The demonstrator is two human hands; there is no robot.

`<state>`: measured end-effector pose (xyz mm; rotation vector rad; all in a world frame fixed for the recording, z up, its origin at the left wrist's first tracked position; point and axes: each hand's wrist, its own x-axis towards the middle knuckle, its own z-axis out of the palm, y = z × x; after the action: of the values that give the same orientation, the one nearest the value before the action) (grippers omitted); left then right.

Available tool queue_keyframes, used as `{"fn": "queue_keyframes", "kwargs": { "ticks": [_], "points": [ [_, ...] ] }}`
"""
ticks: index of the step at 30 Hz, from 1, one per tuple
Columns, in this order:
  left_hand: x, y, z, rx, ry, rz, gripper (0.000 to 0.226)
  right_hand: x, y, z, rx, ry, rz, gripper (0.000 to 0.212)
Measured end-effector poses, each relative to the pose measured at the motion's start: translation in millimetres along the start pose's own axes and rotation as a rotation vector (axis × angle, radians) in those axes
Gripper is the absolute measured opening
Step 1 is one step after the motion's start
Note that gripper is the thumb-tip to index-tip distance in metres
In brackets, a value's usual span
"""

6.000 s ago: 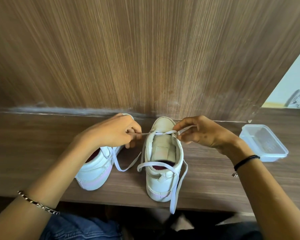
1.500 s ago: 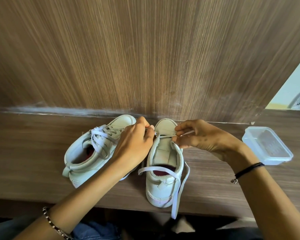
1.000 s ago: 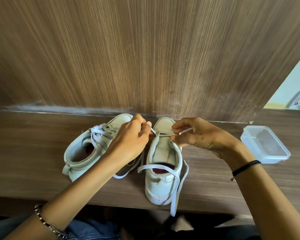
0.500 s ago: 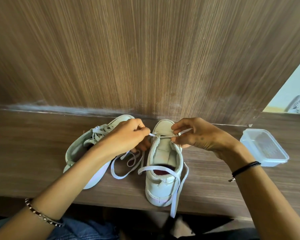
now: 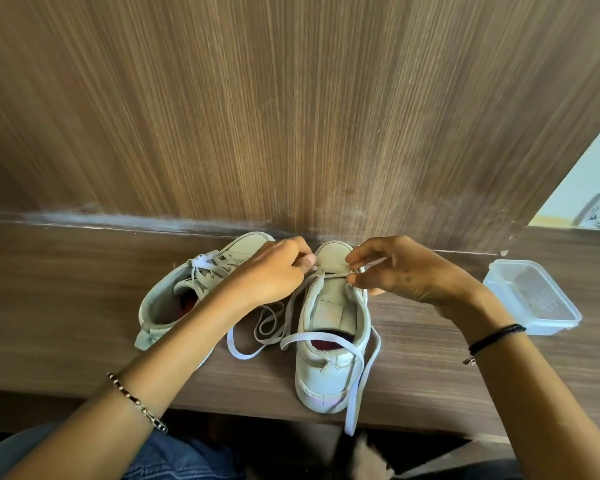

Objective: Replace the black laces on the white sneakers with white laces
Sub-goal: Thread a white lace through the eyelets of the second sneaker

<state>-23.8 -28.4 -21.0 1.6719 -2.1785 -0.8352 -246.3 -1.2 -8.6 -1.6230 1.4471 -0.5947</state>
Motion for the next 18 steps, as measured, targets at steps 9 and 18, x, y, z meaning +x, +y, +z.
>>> {"fn": "queue_keyframes", "kwargs": {
  "ticks": [9,18],
  "points": [
    [16,-7,3,-0.241,-0.106,-0.061,0.023,-1,-2,1,-0.060,0.020,-0.014,0.024],
    [4,9,-33,-0.115,0.030,-0.056,0.054,3,-9,1,-0.080,0.177,-0.131,0.011]
  ]
}}
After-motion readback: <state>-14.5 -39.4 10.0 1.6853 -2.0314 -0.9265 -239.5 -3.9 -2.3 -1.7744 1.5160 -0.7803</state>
